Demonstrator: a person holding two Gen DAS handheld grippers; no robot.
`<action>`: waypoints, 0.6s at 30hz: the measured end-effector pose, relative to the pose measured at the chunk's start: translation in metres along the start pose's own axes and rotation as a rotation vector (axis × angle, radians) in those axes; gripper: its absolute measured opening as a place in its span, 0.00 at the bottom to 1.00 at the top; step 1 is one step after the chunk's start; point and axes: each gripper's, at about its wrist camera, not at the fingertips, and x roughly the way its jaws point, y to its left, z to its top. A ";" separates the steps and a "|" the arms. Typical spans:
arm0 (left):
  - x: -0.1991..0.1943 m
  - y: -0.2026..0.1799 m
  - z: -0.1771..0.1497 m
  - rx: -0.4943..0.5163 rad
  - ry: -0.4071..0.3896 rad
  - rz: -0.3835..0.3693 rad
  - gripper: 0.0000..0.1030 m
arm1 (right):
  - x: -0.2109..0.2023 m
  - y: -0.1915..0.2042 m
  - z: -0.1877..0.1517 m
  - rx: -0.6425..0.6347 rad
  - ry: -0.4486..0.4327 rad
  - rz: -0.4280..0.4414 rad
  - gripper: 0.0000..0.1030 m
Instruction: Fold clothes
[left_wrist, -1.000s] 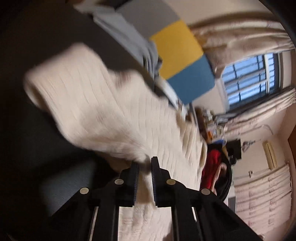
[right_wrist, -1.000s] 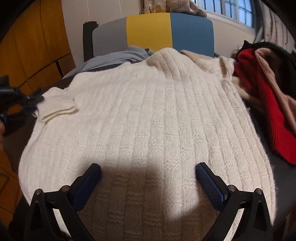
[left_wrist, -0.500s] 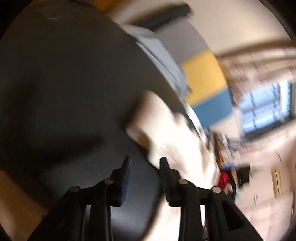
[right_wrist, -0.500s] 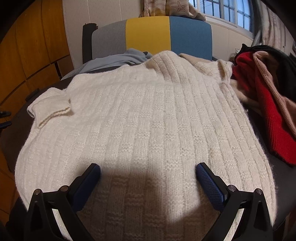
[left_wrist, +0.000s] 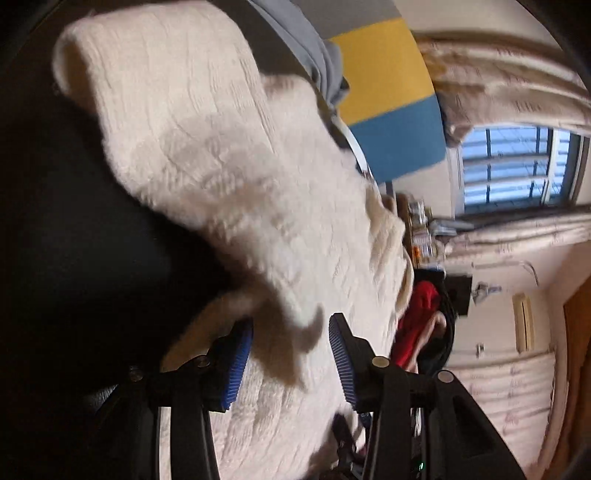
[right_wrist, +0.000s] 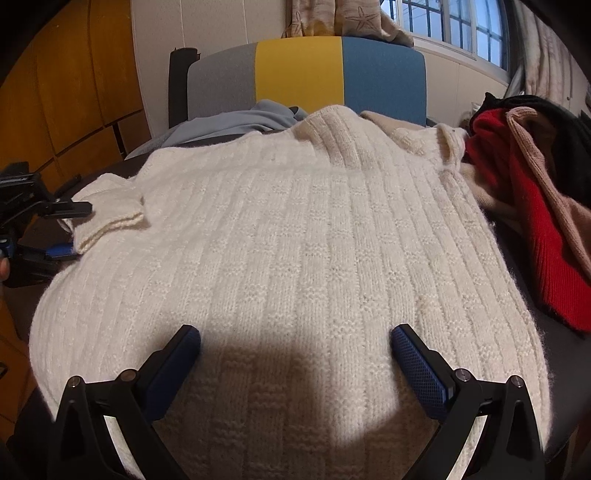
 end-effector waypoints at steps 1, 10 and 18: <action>-0.004 -0.002 0.000 0.000 -0.030 0.007 0.26 | 0.000 0.000 -0.001 -0.003 -0.007 -0.001 1.00; -0.097 0.035 0.034 -0.074 -0.251 -0.040 0.06 | -0.001 0.000 -0.001 -0.009 -0.007 -0.002 1.00; -0.196 0.114 0.058 -0.180 -0.360 0.337 0.23 | -0.001 0.002 -0.002 -0.005 -0.021 -0.015 1.00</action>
